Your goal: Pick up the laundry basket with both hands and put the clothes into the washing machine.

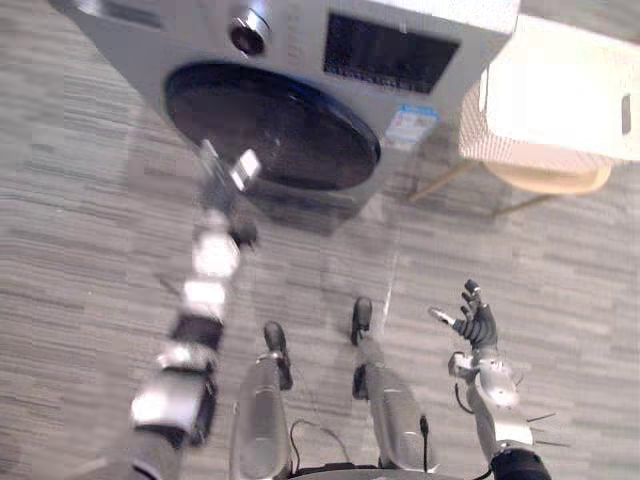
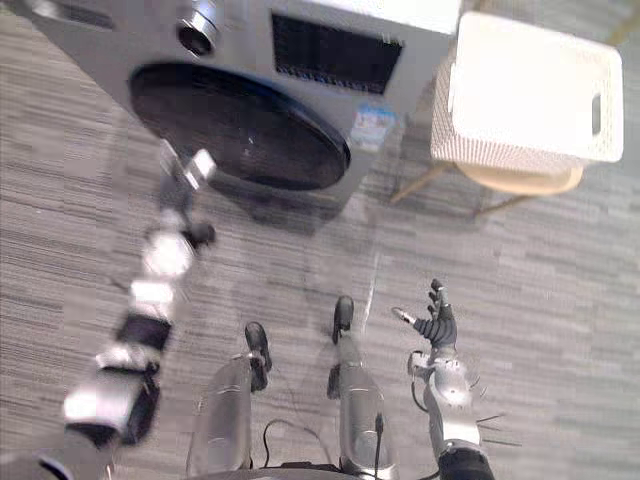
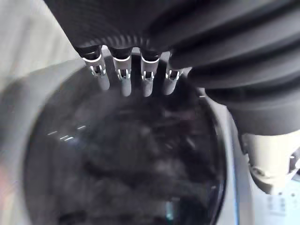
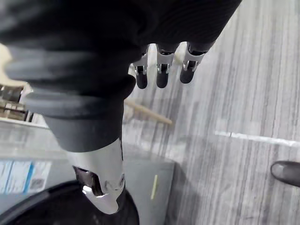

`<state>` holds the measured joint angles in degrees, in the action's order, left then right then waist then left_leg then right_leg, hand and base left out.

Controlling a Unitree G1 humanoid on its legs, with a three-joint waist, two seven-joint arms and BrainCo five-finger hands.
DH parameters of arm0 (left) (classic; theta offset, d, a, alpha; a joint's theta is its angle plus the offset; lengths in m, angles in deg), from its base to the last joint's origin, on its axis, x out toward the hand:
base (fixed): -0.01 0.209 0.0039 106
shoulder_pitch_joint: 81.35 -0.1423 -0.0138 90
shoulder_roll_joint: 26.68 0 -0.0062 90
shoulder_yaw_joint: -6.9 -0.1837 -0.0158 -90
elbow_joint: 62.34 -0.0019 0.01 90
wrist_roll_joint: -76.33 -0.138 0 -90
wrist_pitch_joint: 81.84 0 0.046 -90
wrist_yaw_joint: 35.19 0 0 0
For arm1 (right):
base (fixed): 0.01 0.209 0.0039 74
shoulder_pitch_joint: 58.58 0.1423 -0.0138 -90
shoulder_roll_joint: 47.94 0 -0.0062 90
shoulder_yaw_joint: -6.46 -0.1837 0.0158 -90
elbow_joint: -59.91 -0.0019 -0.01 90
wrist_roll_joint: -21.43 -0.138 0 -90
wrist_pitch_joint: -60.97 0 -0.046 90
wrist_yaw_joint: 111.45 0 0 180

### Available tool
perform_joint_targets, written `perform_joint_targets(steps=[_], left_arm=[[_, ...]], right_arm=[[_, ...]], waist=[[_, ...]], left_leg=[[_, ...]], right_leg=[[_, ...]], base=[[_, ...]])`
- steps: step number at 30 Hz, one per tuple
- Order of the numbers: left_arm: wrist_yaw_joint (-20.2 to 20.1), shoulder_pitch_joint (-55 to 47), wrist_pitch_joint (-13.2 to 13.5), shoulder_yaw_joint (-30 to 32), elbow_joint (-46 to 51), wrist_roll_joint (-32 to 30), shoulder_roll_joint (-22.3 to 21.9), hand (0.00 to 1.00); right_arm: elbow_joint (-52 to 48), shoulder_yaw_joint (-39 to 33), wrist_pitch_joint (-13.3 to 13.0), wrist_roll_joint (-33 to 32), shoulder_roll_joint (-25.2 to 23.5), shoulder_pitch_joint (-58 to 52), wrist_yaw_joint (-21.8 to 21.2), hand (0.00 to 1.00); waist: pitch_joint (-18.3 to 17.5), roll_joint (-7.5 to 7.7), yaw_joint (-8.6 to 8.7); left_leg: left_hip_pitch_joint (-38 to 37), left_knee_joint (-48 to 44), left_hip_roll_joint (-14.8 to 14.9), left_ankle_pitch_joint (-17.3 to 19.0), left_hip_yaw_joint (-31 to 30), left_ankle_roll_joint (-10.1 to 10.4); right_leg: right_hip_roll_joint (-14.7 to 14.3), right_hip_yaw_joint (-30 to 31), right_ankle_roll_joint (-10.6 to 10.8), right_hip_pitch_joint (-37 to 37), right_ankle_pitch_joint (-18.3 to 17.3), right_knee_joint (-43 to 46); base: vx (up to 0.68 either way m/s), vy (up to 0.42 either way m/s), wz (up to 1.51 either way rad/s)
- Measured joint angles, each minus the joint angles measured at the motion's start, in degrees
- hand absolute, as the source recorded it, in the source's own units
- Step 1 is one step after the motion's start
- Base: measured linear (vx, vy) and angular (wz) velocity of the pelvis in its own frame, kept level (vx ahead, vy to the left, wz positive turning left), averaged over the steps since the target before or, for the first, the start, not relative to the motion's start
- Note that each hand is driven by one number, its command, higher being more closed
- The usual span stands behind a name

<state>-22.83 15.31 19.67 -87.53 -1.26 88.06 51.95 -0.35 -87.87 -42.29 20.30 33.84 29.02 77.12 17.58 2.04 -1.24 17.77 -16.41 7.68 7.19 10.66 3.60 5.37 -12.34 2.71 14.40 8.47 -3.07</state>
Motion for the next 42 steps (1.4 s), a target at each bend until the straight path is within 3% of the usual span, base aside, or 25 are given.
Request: perform_joint_targets(steps=[4, 6, 8, 10, 11, 15, 16, 17, 19, 20, 21, 22, 24, 26, 28, 29, 30, 31, 33, 34, 35, 36, 37, 39, 42], left_arm=[[-2.67, -8.06, 0.22, 0.53, -4.38, -0.08, -0.37, 0.0], [-3.82, -8.24, 0.28, 2.43, -10.21, -0.42, 0.13, 0.0], [-4.19, -8.18, 0.13, 5.37, -15.75, -1.87, 0.18, 0.0], [-4.61, -8.91, -0.1, 8.91, -21.18, -3.66, 0.3, 0.0], [-4.64, -10.19, -0.69, 10.69, -23.95, -4.2, 0.72, 0.0], [-4.8, -15.87, -2.22, 14.11, -26.6, -5.37, 0.64, 0.0], [-4.82, -17.08, -2.26, 14.11, -26.64, -5.39, 0.8, 0.0], [-4.79, -18.57, -2.36, 14.09, -26.64, -5.38, 1.05, 0.0], [-4.8, -18.67, -2.37, 13.9, -25.84, -5.38, 0.92, 0.0], [-4.67, -18.84, -2.27, 13.78, -23.73, -5.35, 1.52, 0.0], [-4.61, -18.62, -2.26, 13.49, -22.97, -5.33, 1.82, 0.0], [-4.54, -17.89, -2.19, 13.39, -21.77, -5.25, 1.9, 0.0], [-4.26, -15.52, -1.89, 12.65, -19.01, -5.11, 2.17, 0.0], [-3.45, -13.72, -0.97, 9.8, -18.31, -5.08, 1.84, 0.0], [-3.36, -11.69, -0.71, 7.62, -18.38, -5.13, 1.27, 0.0], [-3.39, -11.64, 0.08, 6.56, -18.24, -5.15, 1.08, 0.0], [-3.38, -12.49, 0.28, 6.41, -18.27, -5.19, 1.18, 0.0], [-3.38, -12.62, 0.2, 6.39, -18.64, -5.19, 0.61, 0.0], [-3.39, -13.46, 0.32, 6.22, -18.48, -5.23, -0.43, 0.0], [-3.39, -13.69, 0.22, 6.85, -18.56, -5.22, -1.04, 0.0], [-3.41, -14.38, 0.2, 7.4, -18.52, -5.18, -1.37, 0.0], [-3.43, -14.8, 0.17, 7.38, -18.53, -5.19, -1.28, 0.0], [-3.6, -14.96, 0.12, 7.27, -18.5, -5.19, -1.2, 0.0], [-3.63, -14.37, 0.13, 7.3, -18.41, -5.2, -1.27, 0.0], [-3.63, -12.53, 0.19, 7.33, -18.29, -5.42, -1.26, 0.0]], right_arm=[[8.55, 0.79, 1.17, 2.51, 2.44, 0.12, -0.41, 0.0], [12.33, 0.9, 1.36, 2.9, 2.83, 1.16, -1.04, 0.0], [14.44, 0.91, 1.39, 2.87, 2.68, 2.16, -1.02, 0.0], [16.04, 0.95, 1.65, 2.84, 2.38, 3.18, -1.04, 0.0], [16.88, 0.95, 2.37, 2.85, 1.87, 3.43, -1.05, 0.0], [18.96, 1.26, 2.56, 2.95, 1.27, 3.73, -1.24, 0.0], [19.22, 1.94, 2.57, 2.95, 1.03, 3.33, -1.28, 0.0], [19.35, 2.7, 2.62, 2.96, 0.58, 2.55, -1.37, 0.0], [19.33, 3.91, 2.79, 2.97, 0.51, 2.39, -1.41, 0.0], [19.28, 5.51, 2.92, 3.05, -0.05, 2.67, -1.58, 0.0], [19.18, 5.96, 2.92, 3.18, -0.6, 2.65, -1.68, 0.0], [18.76, 6.53, 2.9, 3.53, -1.14, 2.61, -2.04, 0.0], [16.31, 7.23, 2.89, 3.55, -1.05, 2.65, -2.47, 0.0], [13.83, 7.22, 2.69, 3.51, -0.47, 3.16, -2.39, 0.0], [12.26, 7.19, 2.5, 3.55, 0.43, 3.3, -2.25, 0.0], [12.14, 7.25, 2.54, 3.6, 0.59, 3.15, -2.23, 0.0], [12.14, 7.79, 2.54, 3.8, 0.41, 2.86, -2.25, 0.0], [12.21, 7.84, 2.58, 4.0, 0.76, 2.86, -2.3, 0.0], [11.95, 7.76, 2.54, 4.01, 1.15, 3.81, -2.36, 0.0], [11.91, 7.93, 2.53, 4.03, 1.01, 4.45, -2.38, 0.0], [11.95, 8.9, 2.54, 4.0, 0.62, 4.35, -2.42, 0.0], [11.9, 9.26, 2.52, 3.99, 0.06, 4.2, -2.44, 0.0], [11.56, 9.35, 2.43, 3.96, -1.4, 4.08, -2.42, 0.0], [11.57, 8.6, 2.4, 3.96, -1.6, 4.06, -2.43, 0.0], [11.58, 6.77, 2.44, 3.96, -1.56, 4.14, -2.38, 0.0]], waist=[[-3.26, -4.58, -1.48], [-4.0, -5.44, -1.24], [-4.68, -6.04, -1.41], [-4.74, -5.54, -1.79], [-5.08, -4.71, -3.04], [-5.79, -3.66, -3.67], [-6.07, -3.11, -4.07], [-6.81, -1.88, -4.04], [-6.81, -1.51, -3.47], [-6.67, -1.21, -2.65], [-6.38, -1.67, -2.46], [-6.3, -1.23, -2.44], [-6.28, -0.86, -1.95], [-6.11, -1.15, 0.3], [-5.98, -0.96, 1.32], [-5.89, -0.81, 1.49], [-6.12, -0.32, 1.46], [-6.06, -1.23, 1.62], [-6.48, -3.57, 1.35], [-6.18, -4.53, 0.98], [-5.99, -4.82, -0.07], [-5.8, -4.63, -0.26], [-5.14, -3.15, -1.12], [-5.1, -2.55, -0.99], [-4.93, -2.93, -0.87]], left_leg=[[-2.9, 3.23, -1.58, -2.53, -5.37, 0.36], [-3.67, 5.75, -1.73, -4.81, 0.75, -0.67], [-3.83, 5.05, 0.81, -4.38, 8.18, -2.24], [-3.53, 3.73, 1.04, -3.9, 9.82, -3.01], [-3.45, 2.48, 0.53, -3.0, 9.76, -3.64], [-3.47, -5.16, -1.17, 4.16, 7.83, -4.46], [-3.31, -6.91, -1.96, 6.12, 7.17, -5.15], [-3.74, -8.23, -4.29, 8.28, 5.61, -6.03], [-4.84, -8.37, -6.94, 9.22, 3.15, -7.39], [-6.92, -8.19, -7.93, 9.3, -0.83, -8.19], [-7.45, -8.12, -8.19, 9.49, -2.61, -8.47], [-8.8, -7.39, -8.54, 9.55, -5.12, -8.61], [-12.41, -4.71, -10.47, 9.59, -12.18, -8.73], [-14.14, -4.32, -11.9, 9.79, -18.21, -8.91], [-16.19, -4.41, -12.72, 10.67, -23.87, -7.69], [-18.35, -4.42, -12.84, 12.3, -25.91, -5.78], [-20.04, -5.22, -12.73, 14.0, -28.28, -4.45], [-20.7, -6.1, -11.83, 14.49, -29.21, -3.61], [-17.3, -13.08, -8.97, 12.81, -28.08, -0.53], [-13.0, -21.42, -6.13, 9.7, -23.05, 2.89], [-9.37, -29.72, -1.64, 4.54, -16.2, 1.25], [-7.89, -33.15, 0.71, 3.39, -13.14, 0.33], [-5.64, -37.63, 4.17, 4.75, -6.18, -1.27], [-4.41, -34.33, 4.31, 5.97, -3.78, -0.85], [-3.53, -17.57, 3.88, 6.35, -2.36, 0.4]], right_leg=[[1.82, -8.29, 0.78, -5.74, -3.75, 1.62], [4.15, -15.41, 1.47, -8.75, -6.85, 4.11], [5.12, -18.86, 2.32, -10.09, -8.38, 5.86], [6.34, -20.63, 3.46, -11.02, -9.2, 7.0], [7.04, -20.68, 4.12, -11.31, -9.67, 7.71], [11.5, -22.23, 7.66, -13.6, -14.79, 14.49], [13.28, -22.22, 8.66, -13.6, -16.12, 17.98], [17.45, -21.81, 9.07, -12.65, -17.66, 25.92], [21.36, -16.23, 4.9, -8.48, -15.07, 39.04], [20.63, -5.82, 3.42, -2.06, -12.15, 51.63], [18.53, -3.28, 4.73, -0.62, -15.14, 54.71], [15.1, -1.39, 3.91, 1.16, -19.37, 57.04], [8.05, 0.27, 1.49, 5.32, -24.01, 52.29], [4.29, 4.37, 1.79, 9.6, -23.83, 43.65], [2.17, 10.51, 3.92, 11.04, -19.84, 31.23], [1.93, 13.02, 3.45, 10.72, -15.03, 24.57], [2.11, 13.92, 2.88, 9.97, -7.48, 24.51], [2.09, 12.73, 0.66, 9.75, -7.86, 27.07], [1.25, 8.22, -1.13, 8.25, -10.89, 27.5], [-0.39, 5.93, -2.3, 5.8, -11.95, 25.74], [-2.75, 4.71, -3.91, 2.2, -12.26, 22.93], [-3.69, 4.21, -4.6, -0.03, -12.39, 21.29], [-4.42, 3.23, -5.88, -5.16, -12.56, 17.87], [-4.31, 2.44, -6.32, -7.68, -12.27, 15.49], [-4.16, 0.87, -6.37, -10.69, -12.21, 12.97]], base=[[0.09, 0.008, 1.22], [0.0, 0.073, 1.62], [0.02, 0.081, 1.06], [0.06, 0.106, 0.65], [0.08, 0.114, 0.38], [0.13, 0.142, 0.31], [0.14, 0.142, 0.46], [0.21, 0.162, 0.72], [0.25, 0.182, 0.98], [0.31, 0.139, 1.08], [0.34, 0.091, 1.28], [0.34, 0.001, 1.25], [0.36, -0.032, 1.66], [0.44, -0.138, 2.04], [0.48, -0.236, 2.1], [0.47, -0.331, 1.8], [0.48, -0.345, 1.68], [0.58, -0.398, 1.31], [0.42, -0.27, 0.8], [0.41, -0.313, 0.47], [0.41, -0.302, 0.29], [0.47, -0.313, 0.1], [0.38, -0.225, 0.13], [0.35, -0.168, 0.17], [0.22, -0.012, 0.16]])
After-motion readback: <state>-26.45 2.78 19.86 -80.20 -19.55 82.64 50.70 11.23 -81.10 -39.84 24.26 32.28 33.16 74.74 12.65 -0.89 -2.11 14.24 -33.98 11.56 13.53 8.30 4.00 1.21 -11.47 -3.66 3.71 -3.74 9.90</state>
